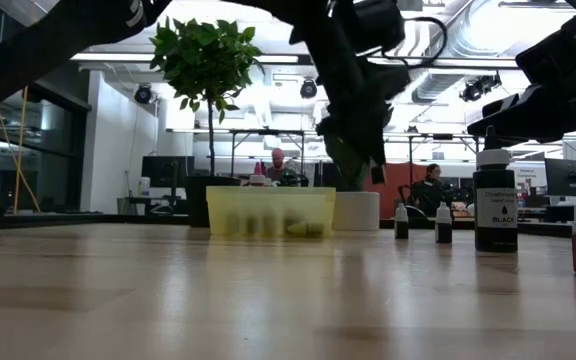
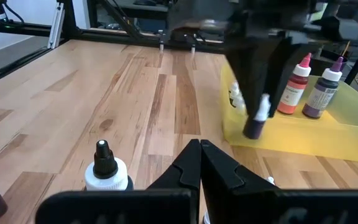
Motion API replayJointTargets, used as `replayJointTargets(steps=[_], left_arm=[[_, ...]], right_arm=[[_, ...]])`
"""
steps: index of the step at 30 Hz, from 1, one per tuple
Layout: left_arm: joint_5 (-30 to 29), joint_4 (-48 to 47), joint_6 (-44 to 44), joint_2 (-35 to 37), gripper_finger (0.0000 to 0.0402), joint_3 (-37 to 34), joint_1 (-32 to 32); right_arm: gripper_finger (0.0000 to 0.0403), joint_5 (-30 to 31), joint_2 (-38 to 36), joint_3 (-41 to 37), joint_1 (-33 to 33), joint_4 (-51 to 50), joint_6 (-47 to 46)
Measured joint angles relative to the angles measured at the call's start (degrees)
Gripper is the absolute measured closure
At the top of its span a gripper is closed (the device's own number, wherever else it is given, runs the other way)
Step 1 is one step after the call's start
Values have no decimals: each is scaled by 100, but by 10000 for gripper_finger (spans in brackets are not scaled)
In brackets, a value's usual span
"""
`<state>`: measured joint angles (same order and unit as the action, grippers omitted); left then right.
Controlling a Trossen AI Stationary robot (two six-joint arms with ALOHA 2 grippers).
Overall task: Pick & Place food coloring
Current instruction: Put the small purple food coloring bottle into the yellow bin
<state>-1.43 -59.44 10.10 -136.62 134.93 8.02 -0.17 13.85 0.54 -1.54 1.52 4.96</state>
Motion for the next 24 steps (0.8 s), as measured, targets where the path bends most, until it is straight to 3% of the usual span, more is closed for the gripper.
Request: replayJointTargets(steps=[10, 24], left_arm=[[-310, -638, 2206, 262, 352, -50, 192], [-1159, -1519, 2811, 553, 353, -46, 405]], right_arm=[[402, 0, 2, 0, 0, 0, 1], [402, -2, 2, 0, 2, 0, -1]])
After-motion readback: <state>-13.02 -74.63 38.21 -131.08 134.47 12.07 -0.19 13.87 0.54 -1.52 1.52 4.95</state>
